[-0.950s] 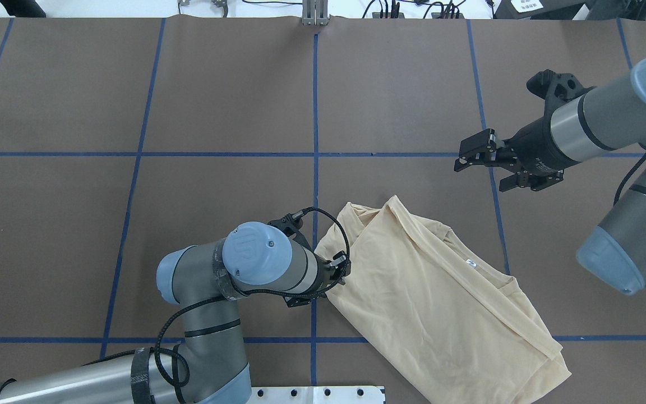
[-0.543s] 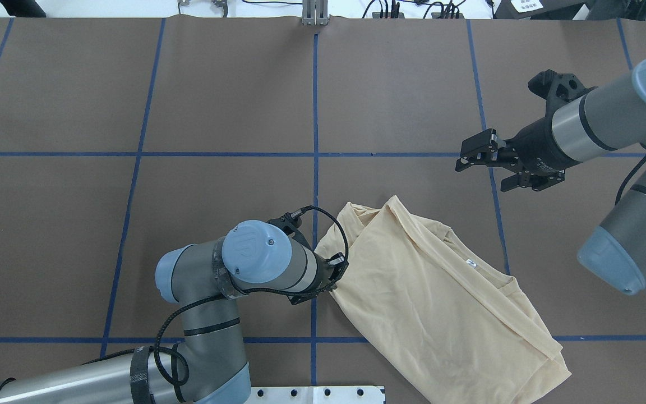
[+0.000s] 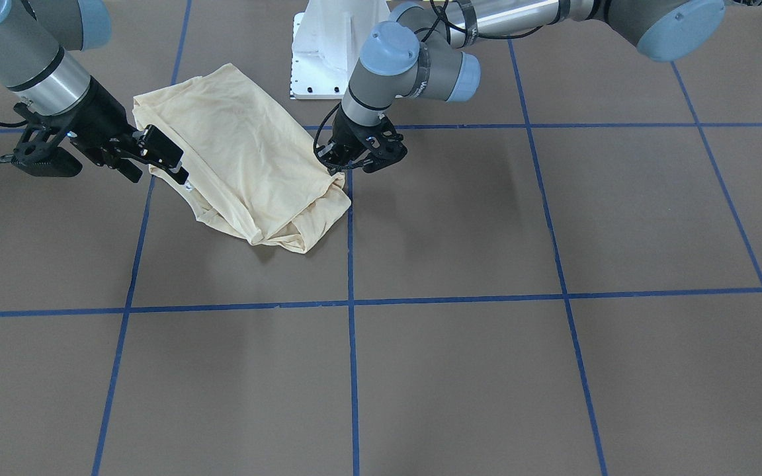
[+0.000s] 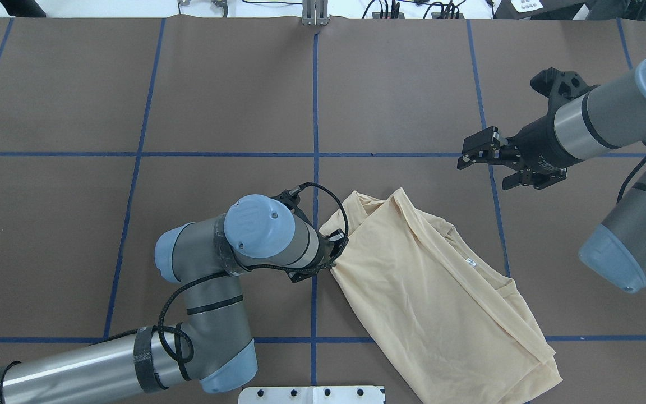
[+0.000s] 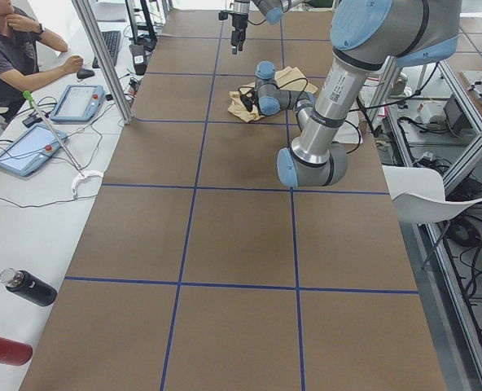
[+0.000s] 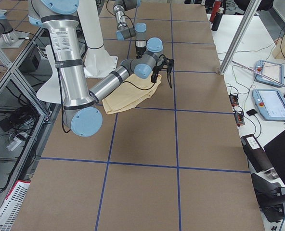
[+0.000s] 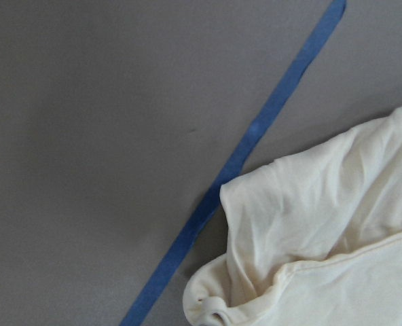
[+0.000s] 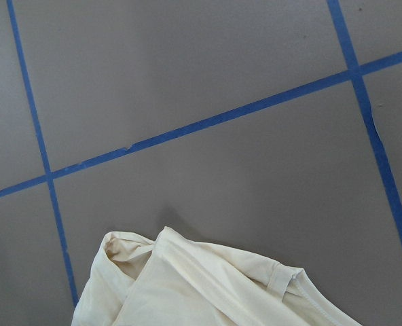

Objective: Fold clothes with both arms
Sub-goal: 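Drag the shirt corner away from the robot with the left gripper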

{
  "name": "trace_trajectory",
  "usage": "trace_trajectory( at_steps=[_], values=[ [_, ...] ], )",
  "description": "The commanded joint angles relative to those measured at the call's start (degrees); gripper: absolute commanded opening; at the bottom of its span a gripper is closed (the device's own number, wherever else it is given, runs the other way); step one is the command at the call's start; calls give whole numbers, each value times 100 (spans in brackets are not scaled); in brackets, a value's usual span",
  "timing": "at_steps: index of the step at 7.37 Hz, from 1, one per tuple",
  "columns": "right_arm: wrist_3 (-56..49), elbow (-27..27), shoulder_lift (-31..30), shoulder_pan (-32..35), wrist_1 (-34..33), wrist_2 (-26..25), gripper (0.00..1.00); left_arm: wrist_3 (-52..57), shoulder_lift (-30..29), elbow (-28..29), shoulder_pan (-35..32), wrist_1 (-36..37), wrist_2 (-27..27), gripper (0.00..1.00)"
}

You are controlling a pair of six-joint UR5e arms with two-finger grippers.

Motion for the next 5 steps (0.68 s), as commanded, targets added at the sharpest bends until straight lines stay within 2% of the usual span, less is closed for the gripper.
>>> trace_trajectory(
  at_steps=[1,5],
  values=[
    [0,0,13,13,5,0,100,112,-51,46,-268,99,9,0],
    [0,0,30,13,5,-9,100,691,-51,599,-795,56,0,0]
  ],
)
